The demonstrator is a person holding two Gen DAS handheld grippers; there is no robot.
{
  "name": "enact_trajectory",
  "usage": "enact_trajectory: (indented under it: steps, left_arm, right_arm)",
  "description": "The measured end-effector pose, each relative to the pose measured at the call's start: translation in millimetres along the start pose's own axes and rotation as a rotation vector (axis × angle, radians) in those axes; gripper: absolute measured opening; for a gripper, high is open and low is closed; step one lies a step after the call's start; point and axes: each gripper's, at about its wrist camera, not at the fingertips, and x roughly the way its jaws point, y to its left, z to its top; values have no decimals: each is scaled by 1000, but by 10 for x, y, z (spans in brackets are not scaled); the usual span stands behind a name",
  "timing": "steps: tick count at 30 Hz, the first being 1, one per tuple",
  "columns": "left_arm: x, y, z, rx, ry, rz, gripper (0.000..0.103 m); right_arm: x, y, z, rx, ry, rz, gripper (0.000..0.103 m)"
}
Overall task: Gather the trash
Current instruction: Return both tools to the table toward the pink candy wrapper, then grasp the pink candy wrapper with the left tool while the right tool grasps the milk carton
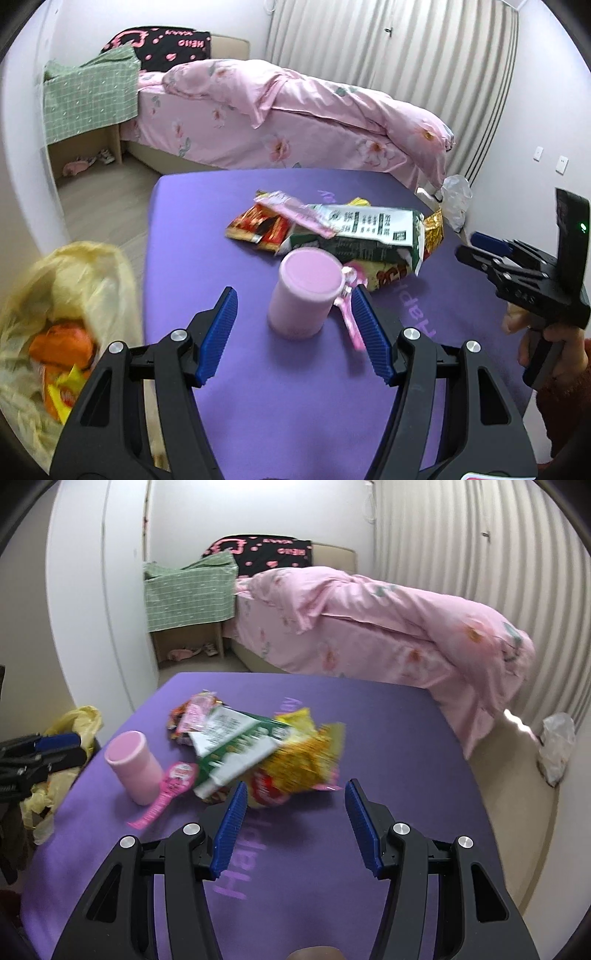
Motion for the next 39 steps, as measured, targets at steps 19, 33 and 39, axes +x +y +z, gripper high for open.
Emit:
enact_trajectory:
  steps: [19, 33, 39]
  left_arm:
    - [1046, 8, 1049, 90, 133, 37, 61]
    - [1624, 275, 1056, -74, 309, 23, 57]
    - [1652, 280, 1062, -61, 327, 37, 32]
  right_arm:
    - [127, -373, -176, 69, 29, -77, 52]
    - [353, -493, -112, 114, 80, -31, 60]
    - [376, -391, -80, 53, 94, -50, 60]
